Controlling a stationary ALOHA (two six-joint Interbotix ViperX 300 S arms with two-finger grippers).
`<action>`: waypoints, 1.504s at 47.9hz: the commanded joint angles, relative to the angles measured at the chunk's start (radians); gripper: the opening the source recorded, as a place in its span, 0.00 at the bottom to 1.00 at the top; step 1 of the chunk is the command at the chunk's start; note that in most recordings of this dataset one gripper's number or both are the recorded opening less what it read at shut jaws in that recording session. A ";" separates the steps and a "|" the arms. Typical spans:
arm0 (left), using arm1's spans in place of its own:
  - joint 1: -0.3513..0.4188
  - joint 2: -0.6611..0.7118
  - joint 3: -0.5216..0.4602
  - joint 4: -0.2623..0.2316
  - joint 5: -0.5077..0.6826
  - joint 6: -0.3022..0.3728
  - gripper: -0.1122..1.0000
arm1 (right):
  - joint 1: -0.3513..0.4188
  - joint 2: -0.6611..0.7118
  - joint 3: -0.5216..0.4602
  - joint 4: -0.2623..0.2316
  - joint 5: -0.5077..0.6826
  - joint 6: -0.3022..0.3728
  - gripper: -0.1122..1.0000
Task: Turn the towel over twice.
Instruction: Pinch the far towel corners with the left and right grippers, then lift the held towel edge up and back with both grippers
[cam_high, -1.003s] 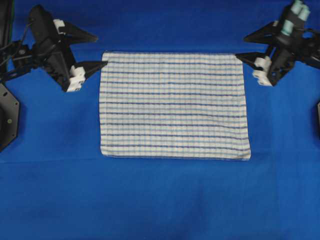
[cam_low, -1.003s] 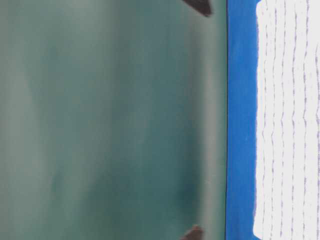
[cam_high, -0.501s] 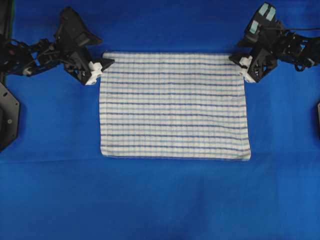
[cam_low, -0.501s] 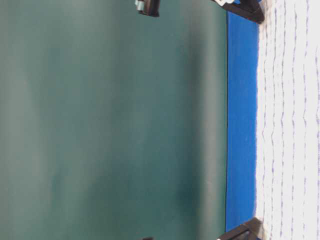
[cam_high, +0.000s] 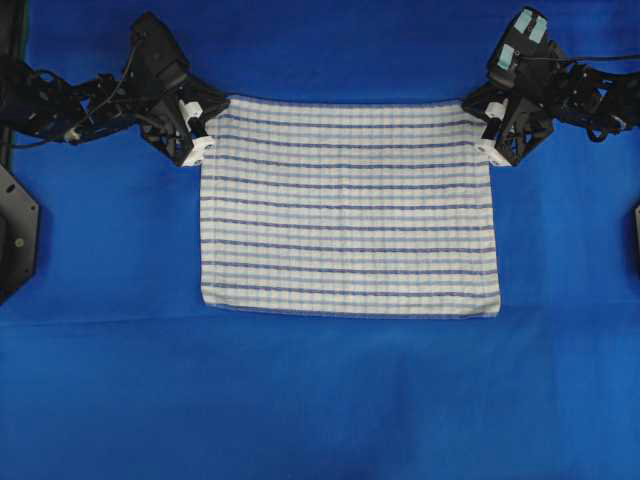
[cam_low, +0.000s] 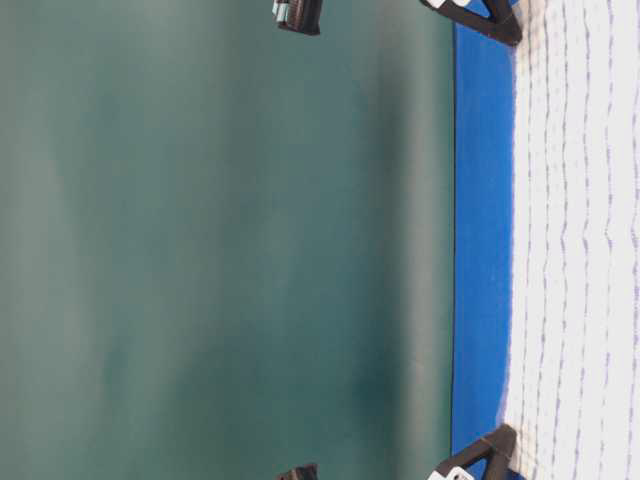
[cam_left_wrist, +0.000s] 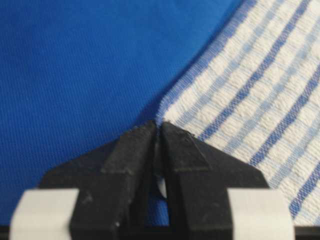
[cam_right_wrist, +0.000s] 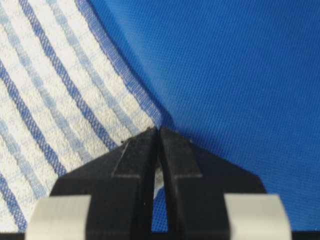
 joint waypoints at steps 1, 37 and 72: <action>-0.005 -0.020 -0.005 -0.002 0.002 -0.002 0.13 | -0.006 -0.012 -0.012 0.000 0.003 -0.002 0.14; 0.149 -0.380 -0.192 -0.002 0.206 0.100 0.13 | -0.196 -0.291 -0.218 -0.002 0.173 -0.140 0.14; 0.118 -0.604 -0.259 -0.002 0.290 0.210 0.13 | -0.132 -0.595 -0.341 0.000 0.431 -0.201 0.14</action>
